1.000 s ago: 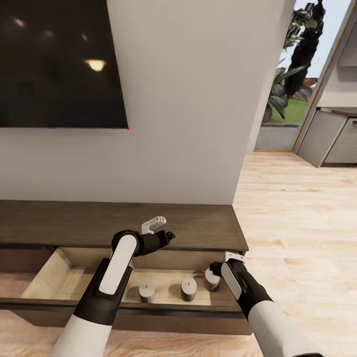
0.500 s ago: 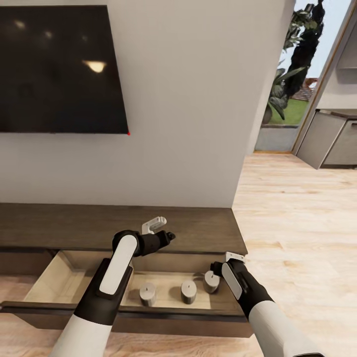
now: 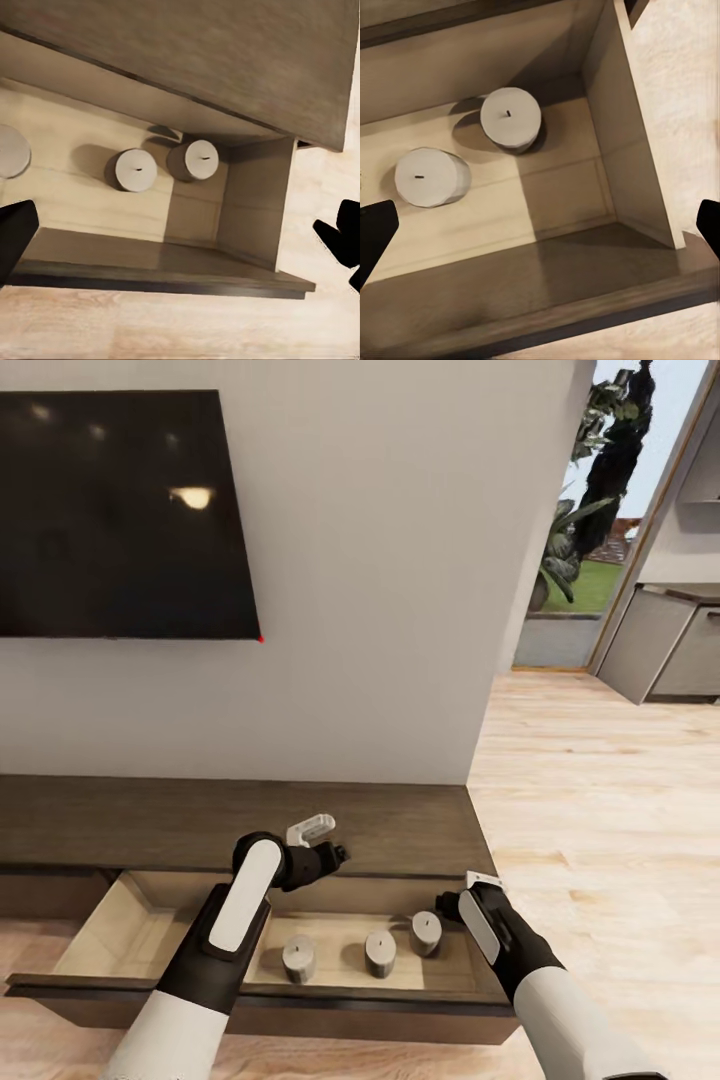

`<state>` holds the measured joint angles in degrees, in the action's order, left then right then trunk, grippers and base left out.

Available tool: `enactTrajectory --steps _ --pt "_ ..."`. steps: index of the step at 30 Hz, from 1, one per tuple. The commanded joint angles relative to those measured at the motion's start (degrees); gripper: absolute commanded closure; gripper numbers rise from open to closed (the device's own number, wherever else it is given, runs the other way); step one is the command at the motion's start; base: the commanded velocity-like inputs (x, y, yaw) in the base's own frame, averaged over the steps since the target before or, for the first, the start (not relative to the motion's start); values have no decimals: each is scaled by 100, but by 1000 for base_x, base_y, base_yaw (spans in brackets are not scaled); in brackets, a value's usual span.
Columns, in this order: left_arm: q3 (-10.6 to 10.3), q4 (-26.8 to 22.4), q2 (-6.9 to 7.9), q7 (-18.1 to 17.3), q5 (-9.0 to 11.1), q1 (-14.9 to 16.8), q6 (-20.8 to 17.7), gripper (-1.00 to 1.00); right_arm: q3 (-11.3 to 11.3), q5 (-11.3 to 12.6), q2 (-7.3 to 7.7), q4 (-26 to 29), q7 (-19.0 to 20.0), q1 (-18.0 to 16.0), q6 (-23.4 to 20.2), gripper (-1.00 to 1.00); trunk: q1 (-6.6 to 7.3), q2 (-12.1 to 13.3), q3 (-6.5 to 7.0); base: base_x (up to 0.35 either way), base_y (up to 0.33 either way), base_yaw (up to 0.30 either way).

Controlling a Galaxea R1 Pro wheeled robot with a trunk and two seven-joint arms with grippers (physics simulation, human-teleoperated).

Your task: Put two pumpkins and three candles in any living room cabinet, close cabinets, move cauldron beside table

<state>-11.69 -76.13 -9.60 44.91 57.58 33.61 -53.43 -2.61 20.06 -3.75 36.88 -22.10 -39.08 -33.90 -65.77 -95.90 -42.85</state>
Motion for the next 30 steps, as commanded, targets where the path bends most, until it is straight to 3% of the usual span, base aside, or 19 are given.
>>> enactTrajectory --steps 1,3,8,12,18,30 --pt "-7 82 -3 61 44 4 -10 -100 -14 76 6 8 -51 -1 -20 -100 23 39 13 0 0 0" --pt "-13 190 -5 61 40 5 -24 -100 -2 98 7 54 -49 1 -52 -100 67 119 49 -43 0 0" --pt "-6 302 0 62 28 5 -133 -100 -16 123 -50 1066 -56 53 -536 -100 177 320 139 -282 0 0" --pt "-8 480 -1 65 25 5 -135 -100 -2 129 -46 1512 -59 149 -978 -100 265 480 211 -343 0 0" --pt "3 649 2 64 17 5 -132 -100 -20 148 -70 1588 -57 173 -1074 -100 396 721 318 -349 0 0" --pt "-41 897 2 63 -30 3 -63 -100 -28 146 -73 1392 -57 189 -1092 -100 396 721 318 -349 0 0"
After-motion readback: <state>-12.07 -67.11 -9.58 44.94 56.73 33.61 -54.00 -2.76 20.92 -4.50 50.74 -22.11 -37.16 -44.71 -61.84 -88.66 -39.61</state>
